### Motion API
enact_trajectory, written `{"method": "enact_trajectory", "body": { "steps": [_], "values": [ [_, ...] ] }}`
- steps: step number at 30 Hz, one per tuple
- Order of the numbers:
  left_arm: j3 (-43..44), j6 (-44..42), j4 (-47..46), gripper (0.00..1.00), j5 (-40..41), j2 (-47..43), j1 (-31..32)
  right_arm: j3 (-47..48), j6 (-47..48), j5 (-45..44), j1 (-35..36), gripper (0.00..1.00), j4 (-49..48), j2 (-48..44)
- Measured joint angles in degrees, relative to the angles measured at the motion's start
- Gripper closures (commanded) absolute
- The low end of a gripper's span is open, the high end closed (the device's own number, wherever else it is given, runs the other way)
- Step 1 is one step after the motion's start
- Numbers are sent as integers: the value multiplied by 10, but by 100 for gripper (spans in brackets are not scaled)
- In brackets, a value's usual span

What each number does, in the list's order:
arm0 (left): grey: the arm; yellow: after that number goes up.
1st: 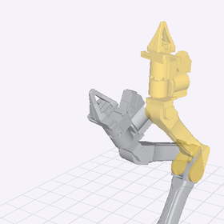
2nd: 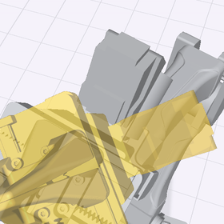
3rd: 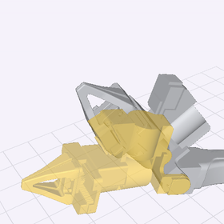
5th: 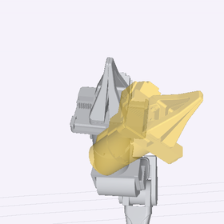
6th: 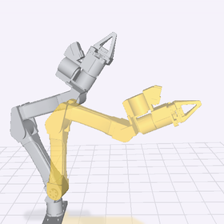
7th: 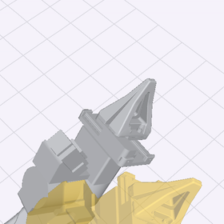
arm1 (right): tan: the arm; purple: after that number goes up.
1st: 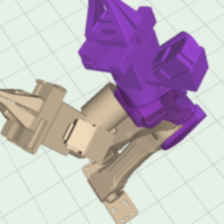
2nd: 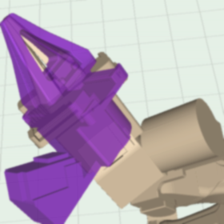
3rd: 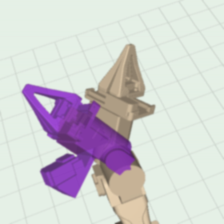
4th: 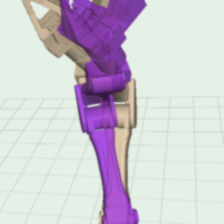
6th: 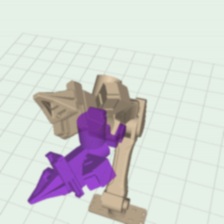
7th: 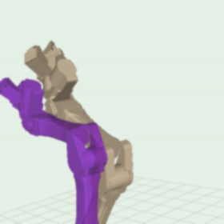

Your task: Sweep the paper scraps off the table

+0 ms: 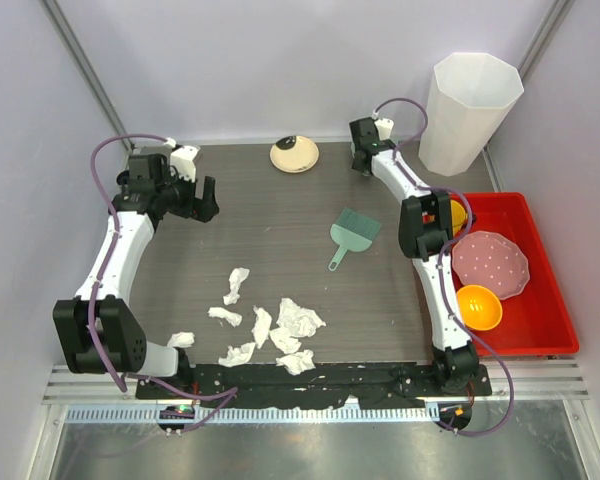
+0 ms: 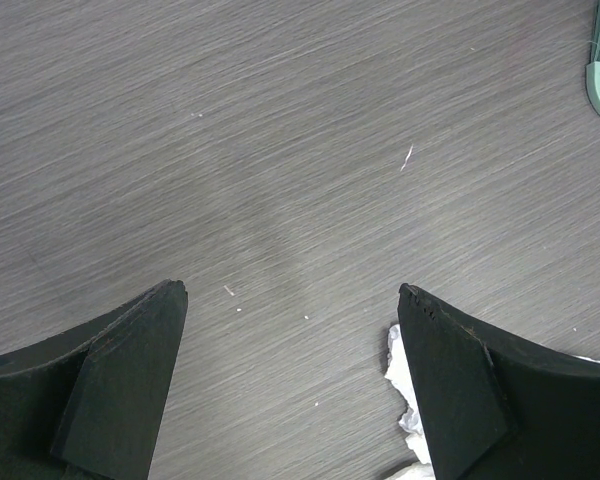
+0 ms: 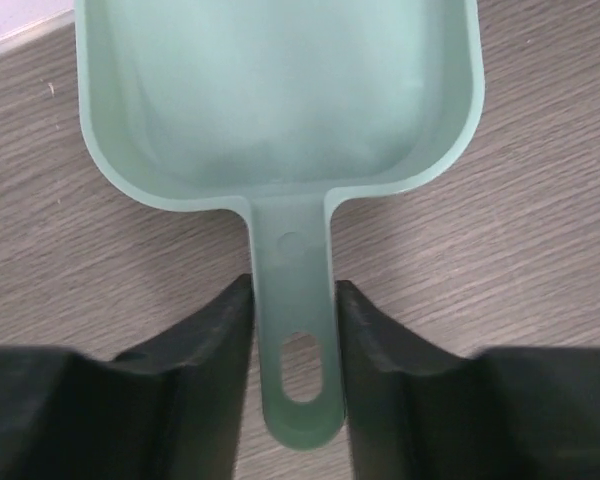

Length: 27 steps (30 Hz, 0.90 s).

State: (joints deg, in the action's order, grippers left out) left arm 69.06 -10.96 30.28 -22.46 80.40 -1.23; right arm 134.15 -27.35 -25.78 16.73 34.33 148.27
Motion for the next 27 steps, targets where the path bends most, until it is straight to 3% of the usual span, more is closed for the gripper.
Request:
{"method": "enact_trajectory", "body": {
  "steps": [3,6,9,14,20,23,27],
  "values": [
    [0,0,0,10,-1,0,0,0,-4,9,-2,93,-2,0],
    [0,0,0,10,-1,0,0,-30,-8,12,-3,99,-17,-15],
    [0,0,2,10,-1,-1,0,-128,-10,5,-3,99,-47,-73],
    [0,0,4,10,-6,-9,0,-337,-11,-21,7,99,-105,-247],
    [-3,0,4,10,-13,-27,0,-492,-16,-35,102,99,-206,-446],
    [-5,0,4,10,-16,-34,0,-554,-44,-22,170,99,-258,-491],
    [-7,0,5,10,-16,-35,0,-595,-86,-10,257,99,-303,-466]
  ]
}}
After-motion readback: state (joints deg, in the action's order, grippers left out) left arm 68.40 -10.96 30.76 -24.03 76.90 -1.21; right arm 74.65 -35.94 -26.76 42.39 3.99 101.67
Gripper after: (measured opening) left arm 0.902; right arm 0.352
